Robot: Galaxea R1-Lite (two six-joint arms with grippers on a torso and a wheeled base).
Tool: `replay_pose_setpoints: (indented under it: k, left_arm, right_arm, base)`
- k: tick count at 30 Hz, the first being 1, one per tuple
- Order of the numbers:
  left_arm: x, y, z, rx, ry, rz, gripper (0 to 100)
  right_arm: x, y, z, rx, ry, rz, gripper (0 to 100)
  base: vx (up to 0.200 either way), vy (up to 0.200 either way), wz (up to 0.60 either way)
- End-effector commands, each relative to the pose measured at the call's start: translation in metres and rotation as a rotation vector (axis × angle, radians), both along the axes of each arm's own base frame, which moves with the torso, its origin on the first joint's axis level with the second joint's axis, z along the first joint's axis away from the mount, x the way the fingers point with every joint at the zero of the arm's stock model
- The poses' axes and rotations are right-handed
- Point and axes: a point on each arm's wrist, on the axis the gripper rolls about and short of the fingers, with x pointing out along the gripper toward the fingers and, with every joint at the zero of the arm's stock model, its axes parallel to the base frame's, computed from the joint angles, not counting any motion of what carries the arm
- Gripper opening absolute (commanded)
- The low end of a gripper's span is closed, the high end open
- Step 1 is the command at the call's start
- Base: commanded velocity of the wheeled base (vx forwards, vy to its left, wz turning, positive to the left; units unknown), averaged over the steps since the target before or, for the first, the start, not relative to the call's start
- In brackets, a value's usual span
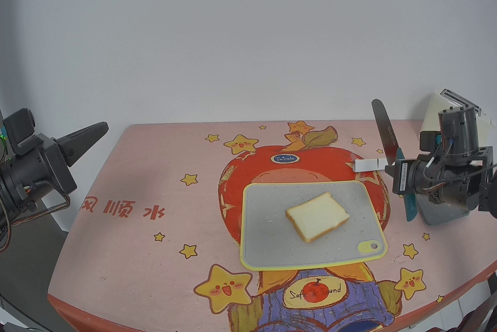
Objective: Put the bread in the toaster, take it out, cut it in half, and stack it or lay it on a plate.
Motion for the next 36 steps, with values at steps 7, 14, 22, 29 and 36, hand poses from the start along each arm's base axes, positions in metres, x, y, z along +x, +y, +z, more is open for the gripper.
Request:
replay_pose_setpoints:
  k: [7,14,22,29,36]
  left_arm:
    - [0.000,-0.001,0.001,0.011,-0.012,-0.011,0]
    - [0.000,-0.001,0.002,0.009,-0.014,-0.015,0]
    - [-0.001,-0.002,0.001,0.009,-0.010,-0.026,0]
    - [-0.001,-0.003,0.000,0.009,-0.009,-0.028,0]
    - [0.001,-0.008,-0.008,0.017,0.026,-0.054,0]
  right_arm:
    - [-0.024,-0.005,0.041,0.036,0.009,0.130,0]
    - [-0.027,-0.005,0.054,-0.027,0.059,0.226,0]
    - [-0.029,0.023,0.071,-0.026,0.163,0.366,0]
    - [-0.025,0.033,0.057,0.036,0.293,0.391,0]
    - [-0.017,0.034,0.041,0.178,0.425,0.332,0]
  base:
    - [0.000,0.000,0.00]
    - [0.000,0.000,0.00]
    - [0.000,0.000,0.00]
    - [0.000,0.000,0.00]
    - [0.000,0.000,0.00]
